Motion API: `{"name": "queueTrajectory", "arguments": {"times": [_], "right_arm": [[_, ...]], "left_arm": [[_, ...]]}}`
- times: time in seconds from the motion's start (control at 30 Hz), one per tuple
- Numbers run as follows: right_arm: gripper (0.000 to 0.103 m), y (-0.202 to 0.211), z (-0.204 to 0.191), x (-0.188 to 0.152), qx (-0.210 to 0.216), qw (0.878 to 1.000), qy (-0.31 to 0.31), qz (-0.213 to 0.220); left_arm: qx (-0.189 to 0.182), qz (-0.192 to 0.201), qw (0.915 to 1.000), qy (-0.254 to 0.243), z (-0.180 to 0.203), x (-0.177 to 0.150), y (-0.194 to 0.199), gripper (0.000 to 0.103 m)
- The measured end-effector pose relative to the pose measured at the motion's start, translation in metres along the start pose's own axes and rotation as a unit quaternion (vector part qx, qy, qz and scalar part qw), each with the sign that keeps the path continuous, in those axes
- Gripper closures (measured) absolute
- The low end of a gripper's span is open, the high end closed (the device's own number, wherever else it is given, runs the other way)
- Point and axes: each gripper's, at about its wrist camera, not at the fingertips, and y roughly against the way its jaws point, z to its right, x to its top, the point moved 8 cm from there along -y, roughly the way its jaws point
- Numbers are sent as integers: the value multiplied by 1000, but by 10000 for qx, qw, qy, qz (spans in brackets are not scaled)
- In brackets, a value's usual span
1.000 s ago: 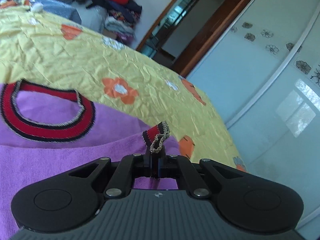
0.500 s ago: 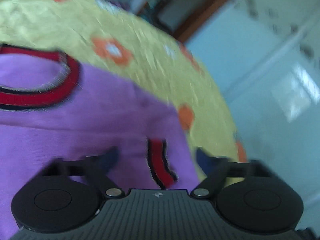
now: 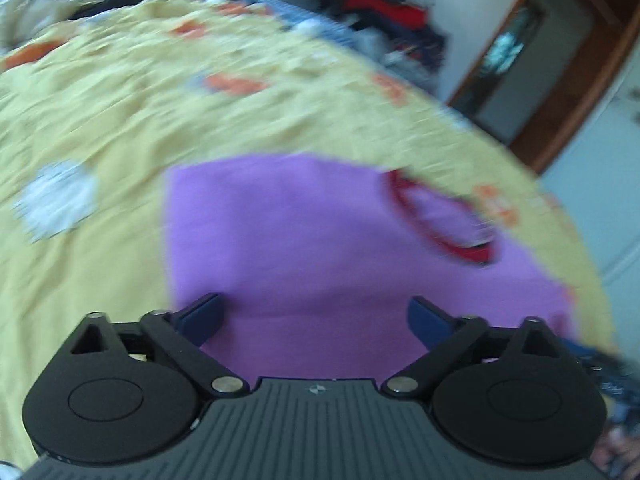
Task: Fold small clothes
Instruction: 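Fold the held sleeve across the sweater body and open the left gripper, then grasp the sweater hem with the left gripper while the right gripper grasps it too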
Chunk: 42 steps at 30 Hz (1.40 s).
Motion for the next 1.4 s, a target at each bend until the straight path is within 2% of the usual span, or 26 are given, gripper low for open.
{"name": "queueTrajectory", "arguments": {"times": [0.03, 0.07, 0.1, 0.13, 0.2, 0.23, 0.27, 0.3, 0.33, 0.37, 0.43, 0.5, 0.53, 0.6, 0.7, 0.77, 0.83, 0.87, 0.9, 0.93, 0.97, 1.07, 1.2, 1.33, 1.4], "right_arm": [[64, -4, 0, 0, -344, 9987, 373, 66], [63, -6, 5, 1, -577, 9971, 493, 99], [63, -6, 15, 4, -622, 9976, 287, 61], [63, -4, 24, 5, -599, 9982, 49, 24], [62, 6, 34, 5, -643, 9978, -155, -77], [61, 17, 34, 2, -553, 9981, -248, -72], [56, 30, 36, -1, -426, 9984, -362, -28], [42, 45, 38, -8, -303, 9984, -482, 33], [35, 56, 42, -16, -203, 9980, -591, 89], [28, 67, 48, -28, -147, 9974, -698, 113], [28, 82, 65, -53, -228, 9953, -942, 65], [28, 91, 80, -76, -158, 9920, -1254, -70], [28, 99, 84, -81, -24, 9907, -1361, 83], [28, 108, 86, -90, 103, 9882, -1529, 87], [28, 116, 70, -98, 349, 9877, -1523, -36], [28, 118, 51, -102, 518, 9891, -1378, -21], [52, 121, 36, -108, 652, 9897, -1271, -8], [84, 121, 32, -111, 635, 9897, -1279, -33], [99, 120, 30, -115, 745, 9878, -1365, -80], [99, 121, 28, -117, 757, 9879, -1355, 4], [99, 122, 27, -116, 709, 9894, -1269, 65], [99, 135, 30, -99, 493, 9920, -1078, 436], [99, 148, 42, -60, 319, 9924, -823, 862], [99, 145, 59, -33, 154, 9932, -609, 982], [98, 127, 71, -32, -58, 9961, -459, 757]], "left_arm": [[226, 88, 9991, -345, -8, -1, 4, 8], [483, 123, 9964, -690, -8, -3, 2, 7], [916, 19, 9922, -848, -16, -6, 0, 3], [1025, 65, 9914, -815, -23, -5, 5, 4], [718, -23, 9972, -221, -37, -4, 21, 10], [368, 47, 9993, 56, -41, -5, 37, 10], [58, 206, 9995, 243, -45, -6, 55, 5], [-96, 360, 9986, 368, -48, -10, 73, 1], [-169, 382, 9980, 473, -54, -17, 87, 1], [-299, 209, 9979, 527, -58, -28, 94, 1], [-740, -176, 9953, 605, -61, -51, 102, 1], [-917, -470, 9917, 765, -67, -73, 104, 1], [-988, -489, 9911, 741, -69, -81, 105, 1], [-1019, -397, 9914, 717, -67, -90, 113, 1], [-1478, -504, 9828, 991, -59, -103, 117, 3], [-1615, -492, 9813, 920, -51, -112, 119, 5], [-1746, -565, 9793, 856, -45, -118, 120, 25], [-1766, -620, 9779, 932, -45, -123, 120, 50], [-1728, -667, 9775, 1006, -47, -126, 117, 80], [-1744, -798, 9756, 1066, -49, -130, 112, 94], [-1788, -822, 9734, 1169, -53, -132, 109, 97], [-2031, -658, 9662, 1443, -56, -125, 110, 98], [-2377, -259, 9596, 1485, -47, -86, 120, 98], [-2365, -21, 9648, 1148, -33, -48, 118, 98], [-2245, -41, 9695, 987, -35, -39, 107, 97]]}}
